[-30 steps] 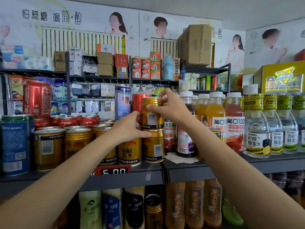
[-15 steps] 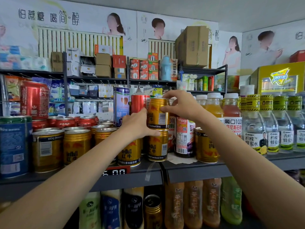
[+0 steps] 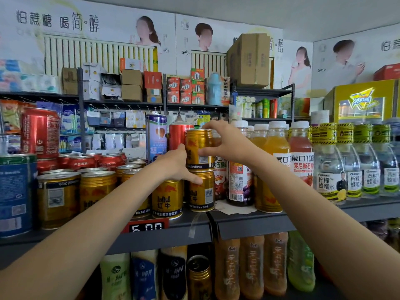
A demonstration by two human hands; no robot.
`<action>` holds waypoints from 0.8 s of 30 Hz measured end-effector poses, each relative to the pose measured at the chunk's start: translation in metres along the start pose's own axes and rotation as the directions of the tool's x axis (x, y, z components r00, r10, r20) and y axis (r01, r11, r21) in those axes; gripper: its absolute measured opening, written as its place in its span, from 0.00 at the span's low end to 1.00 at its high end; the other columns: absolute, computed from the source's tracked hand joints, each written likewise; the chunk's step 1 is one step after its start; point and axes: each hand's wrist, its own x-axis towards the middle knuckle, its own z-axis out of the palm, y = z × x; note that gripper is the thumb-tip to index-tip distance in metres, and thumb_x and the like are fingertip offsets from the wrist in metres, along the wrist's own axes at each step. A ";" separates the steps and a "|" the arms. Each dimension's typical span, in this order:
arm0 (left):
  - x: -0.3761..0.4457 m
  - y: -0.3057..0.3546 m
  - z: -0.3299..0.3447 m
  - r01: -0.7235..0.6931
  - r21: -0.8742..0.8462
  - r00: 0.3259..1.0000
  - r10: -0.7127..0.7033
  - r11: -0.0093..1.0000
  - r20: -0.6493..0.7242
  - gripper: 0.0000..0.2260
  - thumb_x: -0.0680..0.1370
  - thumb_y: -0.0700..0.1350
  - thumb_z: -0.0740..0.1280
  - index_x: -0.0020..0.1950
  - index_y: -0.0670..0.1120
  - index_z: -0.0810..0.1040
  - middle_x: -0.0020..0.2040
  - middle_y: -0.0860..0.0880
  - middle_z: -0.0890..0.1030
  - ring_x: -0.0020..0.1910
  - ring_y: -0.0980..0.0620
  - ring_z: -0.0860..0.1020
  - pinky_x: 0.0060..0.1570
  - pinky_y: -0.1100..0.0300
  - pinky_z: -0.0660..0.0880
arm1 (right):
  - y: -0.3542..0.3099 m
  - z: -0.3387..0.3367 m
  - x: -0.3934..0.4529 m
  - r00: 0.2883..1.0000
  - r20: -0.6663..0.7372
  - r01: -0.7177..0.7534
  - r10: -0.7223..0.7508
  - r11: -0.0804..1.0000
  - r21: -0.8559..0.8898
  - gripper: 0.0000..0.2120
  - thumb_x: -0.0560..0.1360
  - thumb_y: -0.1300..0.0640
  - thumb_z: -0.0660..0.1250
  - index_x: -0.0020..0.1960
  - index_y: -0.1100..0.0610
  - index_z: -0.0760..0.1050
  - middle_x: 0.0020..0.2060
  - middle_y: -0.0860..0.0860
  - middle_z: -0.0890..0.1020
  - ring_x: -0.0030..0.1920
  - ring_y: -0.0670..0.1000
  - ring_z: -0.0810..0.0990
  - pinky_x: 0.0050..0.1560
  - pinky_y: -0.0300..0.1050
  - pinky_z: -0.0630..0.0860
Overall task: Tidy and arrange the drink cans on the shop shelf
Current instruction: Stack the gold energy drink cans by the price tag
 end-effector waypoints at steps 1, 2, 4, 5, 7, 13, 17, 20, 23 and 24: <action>0.001 -0.002 -0.001 -0.003 -0.018 1.000 0.003 1.000 0.008 0.43 0.65 0.59 0.74 0.71 0.44 0.55 0.64 0.43 0.73 0.61 0.43 0.72 0.60 0.46 0.72 | 0.001 0.002 0.001 1.000 -0.007 0.006 -0.006 1.000 -0.012 0.28 0.70 0.51 0.72 0.67 0.55 0.66 0.64 0.52 0.70 0.60 0.52 0.72 0.58 0.43 0.69; 0.001 -0.004 -0.001 -0.004 -0.031 1.000 0.005 0.999 0.012 0.44 0.65 0.59 0.74 0.71 0.44 0.55 0.64 0.43 0.72 0.62 0.43 0.72 0.60 0.46 0.72 | 0.001 0.004 0.002 1.000 -0.020 0.013 -0.013 1.000 -0.024 0.28 0.70 0.51 0.72 0.67 0.55 0.66 0.64 0.52 0.70 0.61 0.52 0.71 0.57 0.41 0.67; 0.002 -0.007 -0.002 0.000 -0.047 1.000 0.001 0.999 0.017 0.44 0.65 0.58 0.74 0.71 0.44 0.55 0.65 0.43 0.72 0.62 0.43 0.72 0.59 0.47 0.72 | 0.002 0.008 0.003 0.999 -0.045 0.022 -0.024 0.999 -0.031 0.28 0.70 0.51 0.72 0.66 0.55 0.67 0.64 0.52 0.70 0.61 0.51 0.70 0.55 0.39 0.64; 0.002 -0.009 -0.003 0.002 -0.054 1.000 -0.001 0.999 0.020 0.44 0.65 0.57 0.75 0.71 0.43 0.54 0.65 0.43 0.71 0.62 0.43 0.72 0.59 0.47 0.72 | 0.002 0.009 0.004 0.998 -0.052 0.026 -0.027 0.999 -0.025 0.28 0.70 0.51 0.72 0.66 0.55 0.67 0.63 0.52 0.71 0.60 0.50 0.70 0.54 0.38 0.64; 0.004 -0.013 -0.004 0.001 -0.082 1.000 0.001 0.997 0.027 0.43 0.65 0.56 0.75 0.71 0.43 0.55 0.67 0.43 0.70 0.62 0.44 0.72 0.60 0.47 0.73 | 0.000 0.012 0.005 0.997 -0.058 0.041 -0.042 0.999 -0.012 0.28 0.70 0.51 0.72 0.66 0.55 0.67 0.63 0.52 0.70 0.54 0.47 0.70 0.51 0.38 0.65; -0.010 -0.010 -0.011 0.053 -0.049 0.957 -0.064 0.997 -0.284 0.37 0.68 0.62 0.70 0.68 0.43 0.61 0.64 0.45 0.72 0.61 0.45 0.72 0.60 0.47 0.70 | 0.000 0.016 0.000 0.998 -0.050 0.036 -0.035 0.999 0.027 0.30 0.71 0.51 0.71 0.68 0.54 0.63 0.65 0.53 0.65 0.52 0.47 0.70 0.51 0.38 0.67; -0.031 0.009 -0.003 -0.132 0.078 0.719 0.150 0.988 -0.679 0.20 0.74 0.52 0.65 0.63 0.46 0.66 0.59 0.49 0.71 0.60 0.49 0.69 0.62 0.53 0.64 | 0.012 -0.005 -0.021 0.987 -0.160 -0.024 0.030 0.999 0.043 0.24 0.74 0.54 0.67 0.67 0.54 0.65 0.62 0.51 0.69 0.49 0.49 0.77 0.52 0.38 0.73; -0.037 0.026 0.008 -0.291 0.120 0.653 0.289 0.949 -0.700 0.13 0.75 0.46 0.63 0.59 0.48 0.68 0.57 0.52 0.71 0.59 0.52 0.68 0.62 0.58 0.60 | 0.037 -0.033 -0.041 0.956 -0.209 -0.218 0.205 0.975 -0.039 0.11 0.76 0.55 0.64 0.57 0.59 0.74 0.53 0.51 0.77 0.49 0.50 0.77 0.47 0.40 0.73; -0.037 0.047 0.024 -0.380 0.093 0.654 0.339 0.920 -0.676 0.11 0.76 0.45 0.62 0.58 0.49 0.69 0.58 0.54 0.70 0.60 0.54 0.67 0.58 0.62 0.57 | 0.060 -0.045 -0.062 0.917 -0.180 -0.387 0.356 0.904 -0.182 0.14 0.74 0.47 0.66 0.49 0.59 0.75 0.46 0.54 0.81 0.44 0.51 0.78 0.43 0.44 0.77; -0.037 0.052 0.030 -0.403 0.092 0.656 0.357 0.911 -0.665 0.11 0.76 0.45 0.62 0.58 0.50 0.69 0.58 0.54 0.70 0.60 0.55 0.67 0.57 0.63 0.56 | 0.063 -0.043 -0.069 0.906 -0.144 -0.422 0.398 0.879 -0.224 0.18 0.73 0.44 0.66 0.48 0.59 0.75 0.44 0.55 0.81 0.43 0.52 0.79 0.44 0.46 0.77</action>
